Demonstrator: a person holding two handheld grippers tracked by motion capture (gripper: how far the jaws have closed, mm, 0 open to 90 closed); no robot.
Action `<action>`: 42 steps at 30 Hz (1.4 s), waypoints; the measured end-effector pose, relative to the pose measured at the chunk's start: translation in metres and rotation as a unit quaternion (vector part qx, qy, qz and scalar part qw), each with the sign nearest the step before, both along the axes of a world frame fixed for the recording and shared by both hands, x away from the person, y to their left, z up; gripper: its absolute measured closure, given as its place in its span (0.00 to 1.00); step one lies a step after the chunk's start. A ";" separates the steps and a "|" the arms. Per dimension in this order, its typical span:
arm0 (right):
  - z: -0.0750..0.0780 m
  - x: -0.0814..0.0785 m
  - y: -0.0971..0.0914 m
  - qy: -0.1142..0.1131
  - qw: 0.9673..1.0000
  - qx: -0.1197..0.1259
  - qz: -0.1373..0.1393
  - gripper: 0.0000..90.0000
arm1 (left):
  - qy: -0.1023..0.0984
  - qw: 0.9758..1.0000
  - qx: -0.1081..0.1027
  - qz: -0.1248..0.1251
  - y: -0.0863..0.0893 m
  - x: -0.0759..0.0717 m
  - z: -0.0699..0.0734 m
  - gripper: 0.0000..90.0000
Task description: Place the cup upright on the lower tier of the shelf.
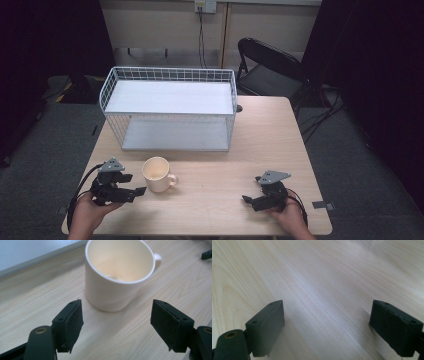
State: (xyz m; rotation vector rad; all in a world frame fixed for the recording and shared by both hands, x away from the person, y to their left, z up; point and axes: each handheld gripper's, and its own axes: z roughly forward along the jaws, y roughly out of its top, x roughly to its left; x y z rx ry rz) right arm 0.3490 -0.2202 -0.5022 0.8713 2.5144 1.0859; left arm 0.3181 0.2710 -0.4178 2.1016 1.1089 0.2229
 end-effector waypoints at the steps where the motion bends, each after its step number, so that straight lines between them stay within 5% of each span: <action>1: 0.000 0.000 0.000 0.000 1.000 0.000 0.000 0.13 | -0.002 1.000 0.000 0.001 0.000 0.000 0.003 0.29; 13: 0.000 0.000 0.000 0.000 1.000 0.000 0.000 0.13 | -0.014 1.000 0.004 0.016 -0.006 0.012 0.024 0.30; 27: 0.000 0.000 0.000 0.000 1.000 0.000 0.000 0.13 | -0.013 0.998 0.009 0.056 -0.015 0.031 0.014 0.34; 42: 0.000 0.000 0.000 0.000 1.000 0.000 0.000 0.13 | -0.001 0.998 0.018 0.062 -0.033 0.048 0.001 0.41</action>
